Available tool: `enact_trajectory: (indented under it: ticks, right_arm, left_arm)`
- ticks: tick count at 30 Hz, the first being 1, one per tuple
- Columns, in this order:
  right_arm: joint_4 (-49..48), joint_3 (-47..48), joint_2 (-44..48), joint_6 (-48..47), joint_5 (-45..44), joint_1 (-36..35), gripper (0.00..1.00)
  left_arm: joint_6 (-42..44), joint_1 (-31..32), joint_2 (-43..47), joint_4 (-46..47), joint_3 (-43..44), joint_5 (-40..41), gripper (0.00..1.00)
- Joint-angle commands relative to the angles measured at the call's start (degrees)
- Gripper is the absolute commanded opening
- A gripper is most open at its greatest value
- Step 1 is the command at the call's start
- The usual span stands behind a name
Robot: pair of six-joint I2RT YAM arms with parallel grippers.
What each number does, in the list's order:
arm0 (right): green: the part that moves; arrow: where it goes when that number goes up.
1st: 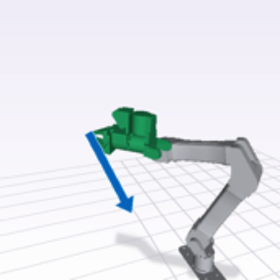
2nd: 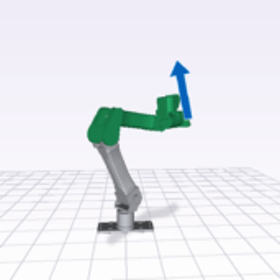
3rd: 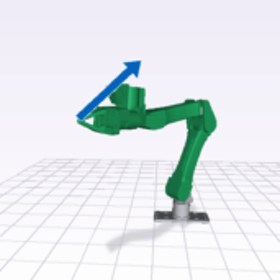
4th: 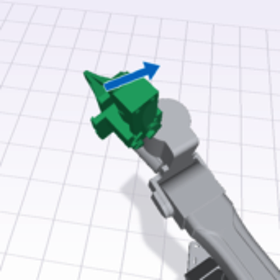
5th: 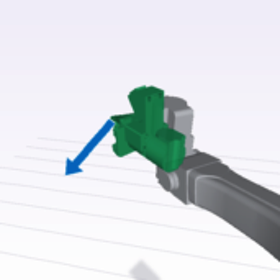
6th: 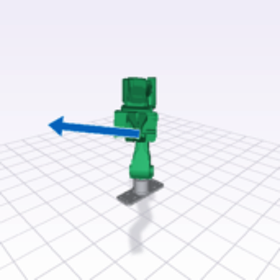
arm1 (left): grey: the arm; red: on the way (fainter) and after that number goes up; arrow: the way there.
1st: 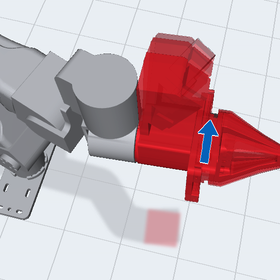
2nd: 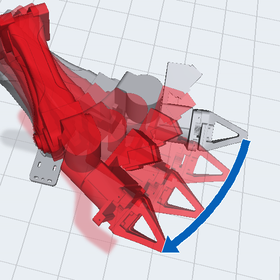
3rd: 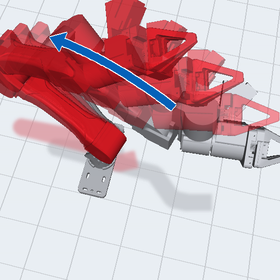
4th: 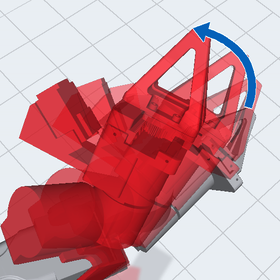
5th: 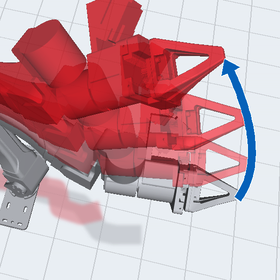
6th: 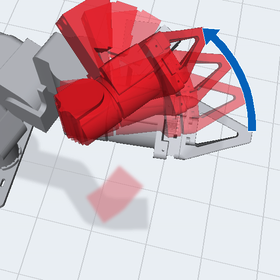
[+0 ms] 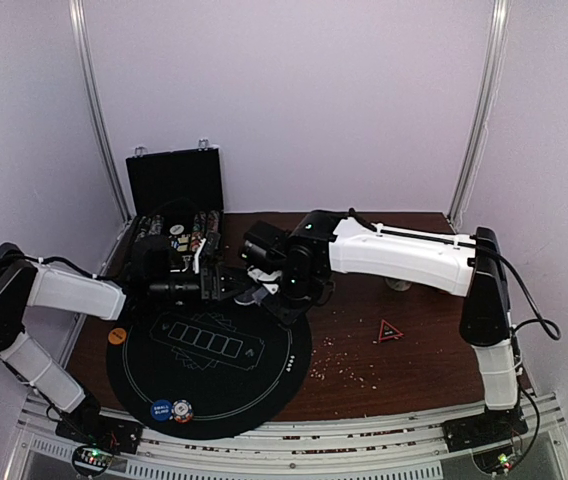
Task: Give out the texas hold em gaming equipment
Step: Pass from the right arm to the left
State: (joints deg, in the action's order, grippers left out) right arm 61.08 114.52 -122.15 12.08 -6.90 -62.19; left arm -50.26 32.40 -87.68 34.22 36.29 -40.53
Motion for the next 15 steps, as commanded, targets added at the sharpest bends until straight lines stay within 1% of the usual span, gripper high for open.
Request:
enact_trajectory:
  ticks: [1, 7, 11, 15]
  right_arm:
    - [0.0, 3.1, -1.1, 0.7, -1.6, -0.3, 0.56]
    - [-0.5, 5.4, -2.6, 0.6, -0.8, -0.3, 0.56]
    - [-0.2, 5.8, -3.3, 0.5, -1.5, -0.5, 0.55]
    - [-0.1, 5.5, -3.4, -0.7, -2.0, -0.7, 0.55]
  left_arm:
    - [0.7, 0.5, 0.0, 0.9, 1.7, -0.2, 0.64]
    - [0.4, 1.1, -3.4, 0.5, 4.4, -0.6, 0.65]
    - [0.9, 1.6, -4.1, 0.4, 5.5, -1.0, 0.68]
    - [1.4, 1.6, -5.2, -0.9, 6.1, -1.5, 0.66]
